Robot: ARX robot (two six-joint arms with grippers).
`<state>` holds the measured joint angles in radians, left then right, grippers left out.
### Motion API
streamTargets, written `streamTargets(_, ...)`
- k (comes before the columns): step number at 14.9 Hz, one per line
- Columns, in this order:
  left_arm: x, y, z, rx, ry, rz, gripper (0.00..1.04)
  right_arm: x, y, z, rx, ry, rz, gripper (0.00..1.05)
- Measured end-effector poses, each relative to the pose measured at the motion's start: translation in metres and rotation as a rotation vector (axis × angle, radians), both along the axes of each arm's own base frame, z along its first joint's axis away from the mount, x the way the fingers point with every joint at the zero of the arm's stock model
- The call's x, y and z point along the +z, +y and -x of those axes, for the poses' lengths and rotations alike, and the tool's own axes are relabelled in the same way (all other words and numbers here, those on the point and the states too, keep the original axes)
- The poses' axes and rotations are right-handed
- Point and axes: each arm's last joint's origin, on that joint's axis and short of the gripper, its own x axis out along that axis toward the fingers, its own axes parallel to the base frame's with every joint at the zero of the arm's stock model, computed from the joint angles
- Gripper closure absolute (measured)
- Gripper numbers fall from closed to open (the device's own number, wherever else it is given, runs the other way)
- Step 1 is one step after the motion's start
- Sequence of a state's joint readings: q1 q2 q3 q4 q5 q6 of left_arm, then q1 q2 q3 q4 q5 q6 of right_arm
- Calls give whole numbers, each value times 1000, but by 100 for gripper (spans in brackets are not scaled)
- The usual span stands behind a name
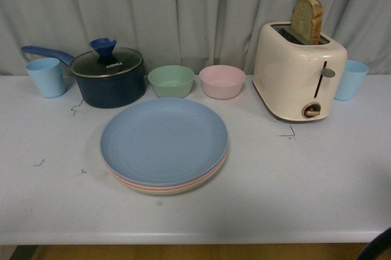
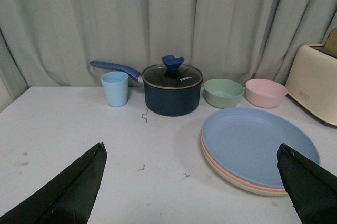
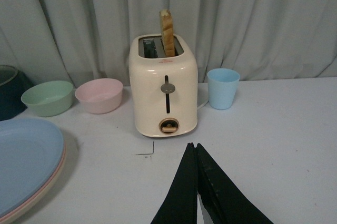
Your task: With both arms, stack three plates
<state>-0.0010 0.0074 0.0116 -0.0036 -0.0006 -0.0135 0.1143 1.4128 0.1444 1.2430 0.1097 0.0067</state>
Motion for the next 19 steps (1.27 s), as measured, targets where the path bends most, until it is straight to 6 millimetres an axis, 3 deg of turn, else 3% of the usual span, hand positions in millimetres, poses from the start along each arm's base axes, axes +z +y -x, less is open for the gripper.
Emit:
streamTargets(5, 0, 0, 0, 0, 0, 0, 7, 18, -19, 34, -5, -22, -2, 103)
streamTargets(9, 0, 0, 0, 0, 0, 0, 7, 17, -21, 55, -15, -11, -3, 103)
streamTargets(19, 0, 0, 0, 0, 0, 0, 7, 25, -21, 83, -14, -38, -2, 103)
